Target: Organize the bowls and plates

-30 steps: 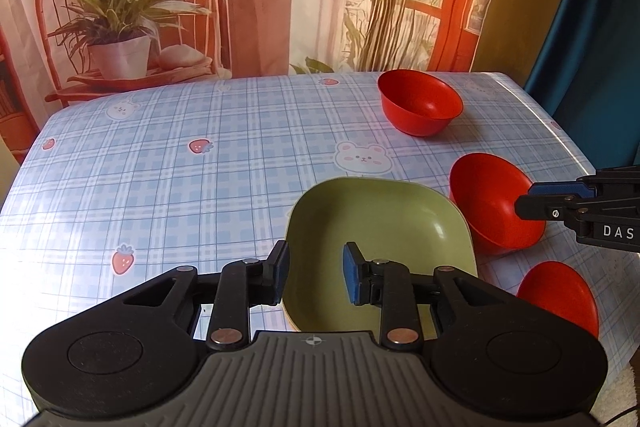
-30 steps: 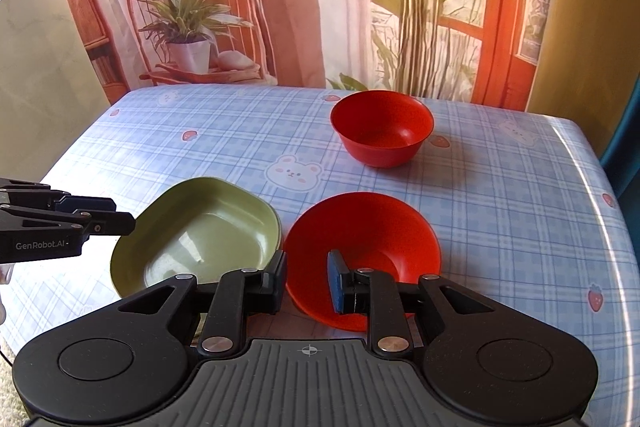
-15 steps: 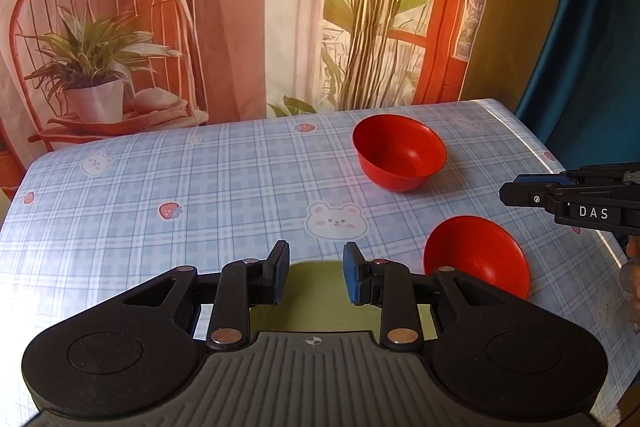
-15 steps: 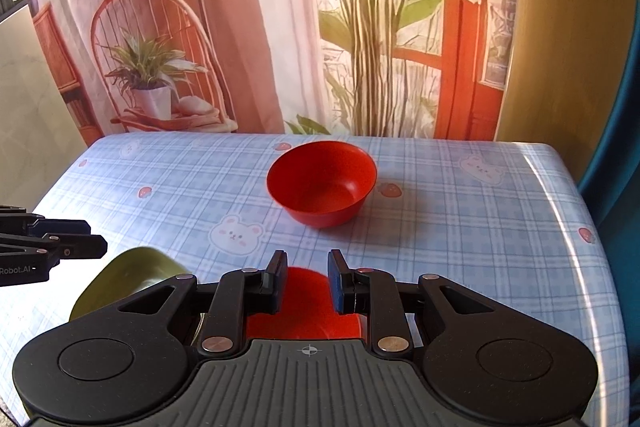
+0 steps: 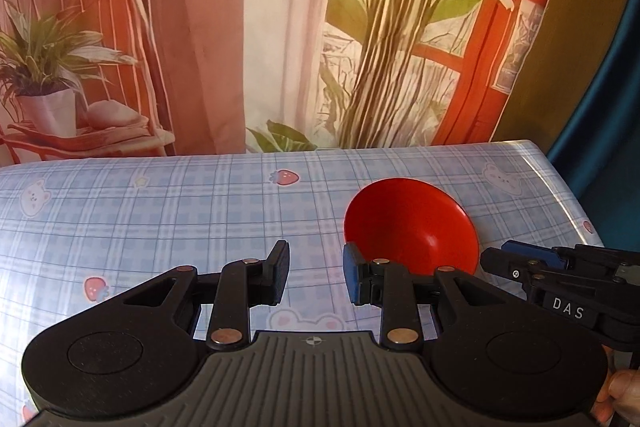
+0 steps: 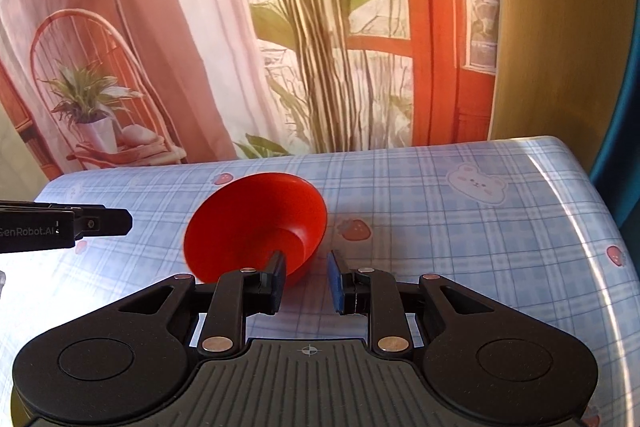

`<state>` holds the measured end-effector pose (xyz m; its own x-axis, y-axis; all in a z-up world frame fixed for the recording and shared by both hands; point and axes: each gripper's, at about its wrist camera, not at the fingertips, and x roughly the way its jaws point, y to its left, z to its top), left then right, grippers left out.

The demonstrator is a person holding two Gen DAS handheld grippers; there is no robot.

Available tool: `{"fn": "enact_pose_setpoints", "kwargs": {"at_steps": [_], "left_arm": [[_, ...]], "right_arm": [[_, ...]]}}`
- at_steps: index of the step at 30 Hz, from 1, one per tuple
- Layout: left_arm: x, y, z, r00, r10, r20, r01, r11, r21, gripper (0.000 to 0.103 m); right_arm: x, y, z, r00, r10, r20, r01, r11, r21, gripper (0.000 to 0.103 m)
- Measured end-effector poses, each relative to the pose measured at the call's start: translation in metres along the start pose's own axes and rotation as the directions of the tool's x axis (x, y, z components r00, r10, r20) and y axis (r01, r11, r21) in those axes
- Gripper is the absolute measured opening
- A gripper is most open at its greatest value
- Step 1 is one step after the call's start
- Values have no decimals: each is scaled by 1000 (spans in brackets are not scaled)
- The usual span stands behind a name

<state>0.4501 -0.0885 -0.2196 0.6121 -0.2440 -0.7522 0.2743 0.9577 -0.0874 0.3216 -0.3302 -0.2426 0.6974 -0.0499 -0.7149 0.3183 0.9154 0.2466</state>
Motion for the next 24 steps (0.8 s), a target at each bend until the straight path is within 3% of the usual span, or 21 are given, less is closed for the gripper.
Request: {"fn": "enact_pose_setpoints", "kwargs": {"at_steps": [4,13,15,17,24], "left_arm": [[25,-6,-1,999,-21,-26,21,1000,-2,31],[60,-10,-4,995,-68,-73,68,998,-12,31],[61,-13,-8,993,-87,-76,88,996,0,27],[59,-16,-9,991,-107,-77,108,994,9,21],[30,-21,-11,992,-115,-46,116,993,33,21]], "right_arm": [[15,-14,3,1000,9,27,-11,998,61,22],[33,-17,2,998,57,14,-57,996,66,23],[34,-16,0,998,65,13,-66,995,70,21],[32,-15,-1,997,81,12,-82,995,60,11],[9,-10,1,997,74,36,-75,996,44,10]]}}
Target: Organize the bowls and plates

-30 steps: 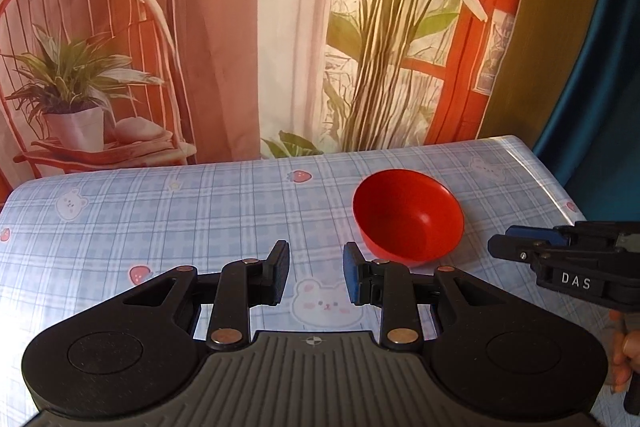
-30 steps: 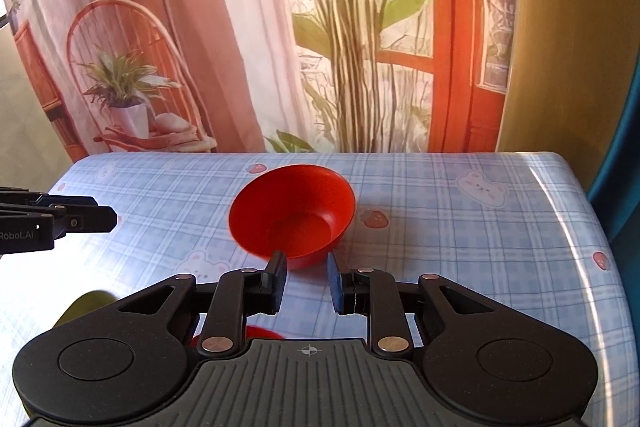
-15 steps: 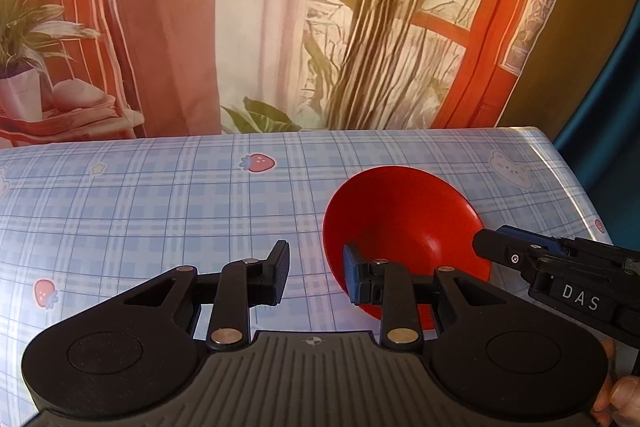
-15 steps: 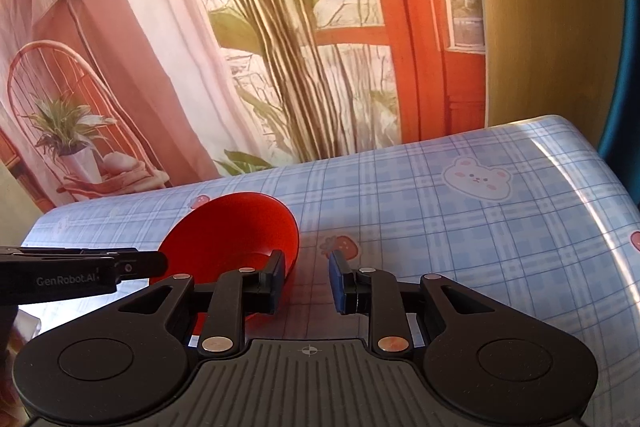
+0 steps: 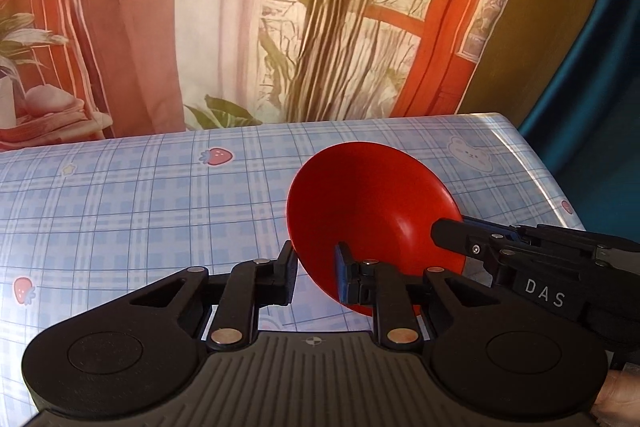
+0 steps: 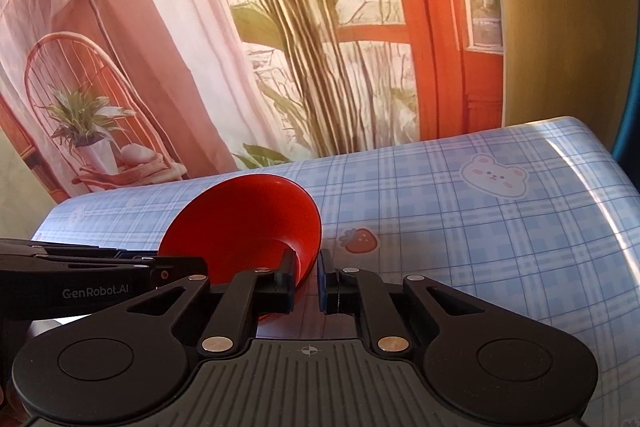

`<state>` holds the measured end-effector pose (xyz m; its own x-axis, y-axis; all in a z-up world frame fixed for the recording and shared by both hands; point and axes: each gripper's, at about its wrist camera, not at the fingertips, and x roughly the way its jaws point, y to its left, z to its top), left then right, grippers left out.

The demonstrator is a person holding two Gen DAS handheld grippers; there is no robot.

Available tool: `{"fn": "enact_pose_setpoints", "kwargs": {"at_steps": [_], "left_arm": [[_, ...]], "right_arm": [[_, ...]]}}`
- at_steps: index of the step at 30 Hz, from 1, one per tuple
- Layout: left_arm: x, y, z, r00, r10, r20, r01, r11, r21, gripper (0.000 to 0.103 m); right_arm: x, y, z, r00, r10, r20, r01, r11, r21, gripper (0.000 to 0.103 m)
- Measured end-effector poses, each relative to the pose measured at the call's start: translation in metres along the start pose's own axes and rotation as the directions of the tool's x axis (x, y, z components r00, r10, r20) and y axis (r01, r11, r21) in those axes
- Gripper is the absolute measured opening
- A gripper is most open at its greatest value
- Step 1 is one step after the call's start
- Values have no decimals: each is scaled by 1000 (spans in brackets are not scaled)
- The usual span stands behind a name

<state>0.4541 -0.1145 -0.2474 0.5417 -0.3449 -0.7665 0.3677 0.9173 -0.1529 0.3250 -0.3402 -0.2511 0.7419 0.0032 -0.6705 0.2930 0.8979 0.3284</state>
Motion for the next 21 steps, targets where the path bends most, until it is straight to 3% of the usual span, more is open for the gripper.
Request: {"fn": "enact_pose_setpoints", "kwargs": {"at_steps": [12,21], "left_arm": [[-71,-31,-19,998,8,62,-12,998,57,21],[-106,-49,-54,997,-4,75,-2,997,75,22]], "right_arm": [[-75,16,-6,999,-1,52,3,1000,-30,10],[-125,22,-29,998,-7,69,10,999,-48,10]]}}
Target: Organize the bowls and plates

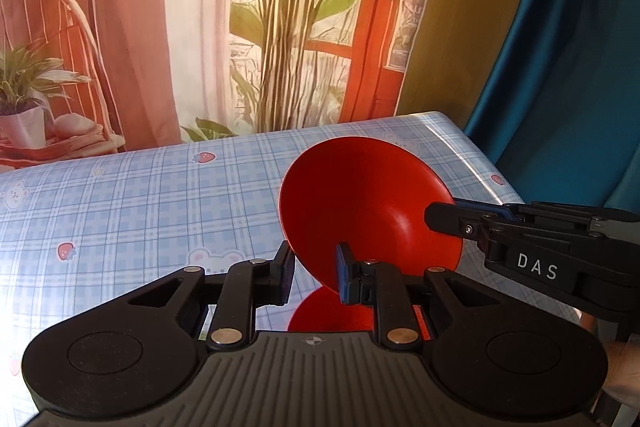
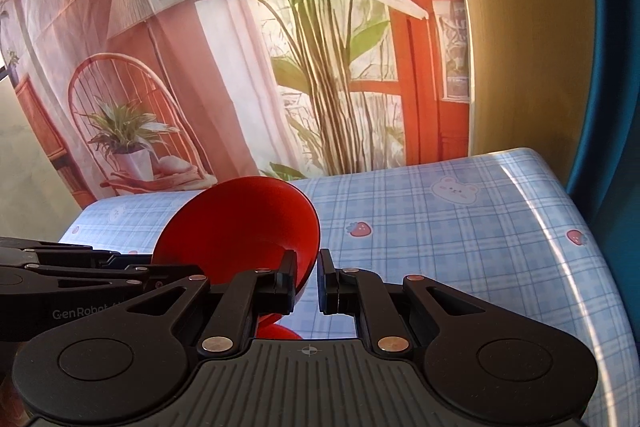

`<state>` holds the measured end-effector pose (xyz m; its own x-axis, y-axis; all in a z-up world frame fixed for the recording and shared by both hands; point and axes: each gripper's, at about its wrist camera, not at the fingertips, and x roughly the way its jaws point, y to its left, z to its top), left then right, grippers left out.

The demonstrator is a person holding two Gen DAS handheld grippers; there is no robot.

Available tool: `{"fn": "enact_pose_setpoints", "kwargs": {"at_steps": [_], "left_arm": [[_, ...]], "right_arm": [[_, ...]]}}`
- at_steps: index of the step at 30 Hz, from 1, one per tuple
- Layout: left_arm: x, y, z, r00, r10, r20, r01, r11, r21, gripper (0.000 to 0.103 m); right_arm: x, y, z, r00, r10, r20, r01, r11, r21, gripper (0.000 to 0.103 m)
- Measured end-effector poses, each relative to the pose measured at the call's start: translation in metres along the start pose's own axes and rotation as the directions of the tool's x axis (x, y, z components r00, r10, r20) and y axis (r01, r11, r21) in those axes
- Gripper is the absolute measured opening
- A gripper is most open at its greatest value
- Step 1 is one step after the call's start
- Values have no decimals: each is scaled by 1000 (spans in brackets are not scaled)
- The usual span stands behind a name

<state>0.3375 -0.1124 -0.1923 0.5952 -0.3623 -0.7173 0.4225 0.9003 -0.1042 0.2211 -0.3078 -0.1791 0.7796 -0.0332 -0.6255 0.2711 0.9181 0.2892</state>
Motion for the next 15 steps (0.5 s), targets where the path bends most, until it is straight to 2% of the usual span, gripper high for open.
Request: {"fn": "enact_pose_setpoints", "kwargs": {"at_steps": [8,15], "left_arm": [[-16,-7,-25,1000,-18,-6,18,1000,-8,22],[-18,-6,-40,999,-20,-33,20,1000,-23,22]], "right_arm": [[-24,6,-20,1000,-8,-10,7,1000,-23,10],[-26,10,-35,999,-4,-34,3,1000,-27,10]]}}
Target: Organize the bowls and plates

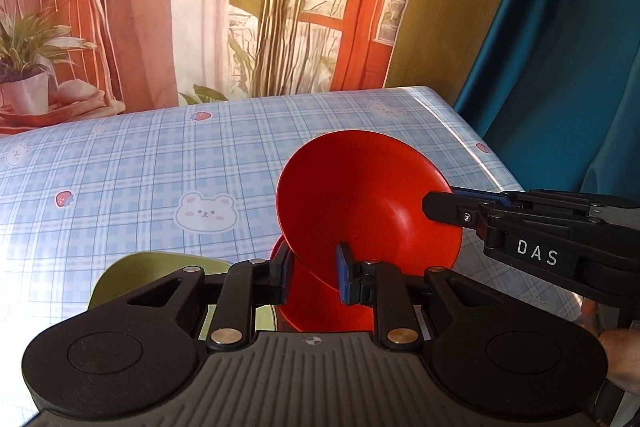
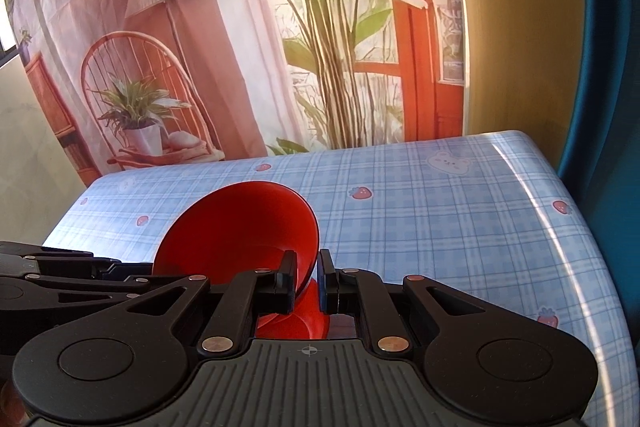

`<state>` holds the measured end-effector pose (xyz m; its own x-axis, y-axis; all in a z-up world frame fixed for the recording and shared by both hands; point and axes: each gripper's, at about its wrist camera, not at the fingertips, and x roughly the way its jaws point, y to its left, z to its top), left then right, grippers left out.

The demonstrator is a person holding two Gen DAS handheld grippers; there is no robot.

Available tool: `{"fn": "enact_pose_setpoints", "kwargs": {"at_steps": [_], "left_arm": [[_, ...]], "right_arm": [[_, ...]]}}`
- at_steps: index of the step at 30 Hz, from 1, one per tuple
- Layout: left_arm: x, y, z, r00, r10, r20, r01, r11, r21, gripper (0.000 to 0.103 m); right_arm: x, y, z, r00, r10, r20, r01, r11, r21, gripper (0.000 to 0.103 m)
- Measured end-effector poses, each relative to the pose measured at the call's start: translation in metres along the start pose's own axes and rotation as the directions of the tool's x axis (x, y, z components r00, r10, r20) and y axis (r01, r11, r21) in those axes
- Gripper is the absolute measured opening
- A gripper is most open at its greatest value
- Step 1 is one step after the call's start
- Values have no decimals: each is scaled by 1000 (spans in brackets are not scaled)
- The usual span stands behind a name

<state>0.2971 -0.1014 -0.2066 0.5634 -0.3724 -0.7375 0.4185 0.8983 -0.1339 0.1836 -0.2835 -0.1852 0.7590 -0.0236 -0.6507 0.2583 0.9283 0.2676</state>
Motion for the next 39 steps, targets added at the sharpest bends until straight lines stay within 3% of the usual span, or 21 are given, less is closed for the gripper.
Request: {"fn": "enact_pose_setpoints", "kwargs": {"at_steps": [29,34,39], "left_arm": [[14,0,-16,998,-3,-57,5,999,32,23],[10,3,-16,999,0,-46,1,1000,26,42],[0,-1,-17,999,-17,-28,18,999,39,43]], "right_arm": [[20,-9,-29,997,-22,-80,22,1000,-1,10],[19,-11,-31,996,-38,-80,38,999,-4,16],[12,-13,-34,996,-43,-79,43,999,3,16]]}}
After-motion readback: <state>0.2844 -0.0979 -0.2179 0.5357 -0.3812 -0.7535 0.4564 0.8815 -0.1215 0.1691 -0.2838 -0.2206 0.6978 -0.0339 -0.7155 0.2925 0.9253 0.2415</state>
